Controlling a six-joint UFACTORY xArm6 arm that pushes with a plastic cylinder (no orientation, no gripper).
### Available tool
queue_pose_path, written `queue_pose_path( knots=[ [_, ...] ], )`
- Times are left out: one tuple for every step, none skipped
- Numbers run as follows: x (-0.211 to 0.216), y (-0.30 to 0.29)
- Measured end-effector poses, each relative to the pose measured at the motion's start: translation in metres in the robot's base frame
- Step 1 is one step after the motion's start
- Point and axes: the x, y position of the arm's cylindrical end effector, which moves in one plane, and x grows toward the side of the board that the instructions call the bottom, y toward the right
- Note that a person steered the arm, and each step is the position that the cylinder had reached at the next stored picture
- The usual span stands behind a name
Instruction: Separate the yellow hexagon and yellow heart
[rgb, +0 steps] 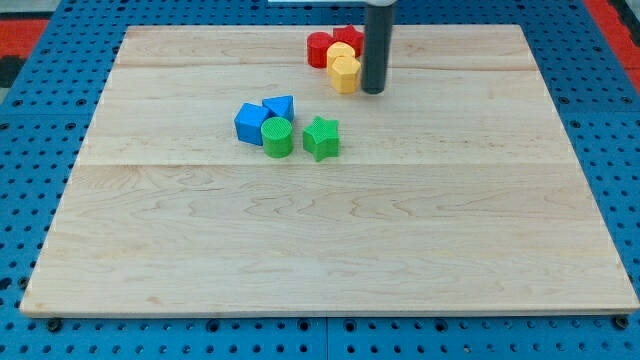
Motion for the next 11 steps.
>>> queue_pose_path(
  knots=[
    [-0.050,-0.017],
    [-0.079,-0.033],
    [-0.080,-0.085],
    [-0.054,-0.105],
    [-0.046,-0.088],
    [-0.036,-0.077],
    [-0.022,-0.028],
    [0.000,-0.030],
    [0.000,-0.044],
    [0.008,-0.088],
    [0.024,-0.023]
  ],
)
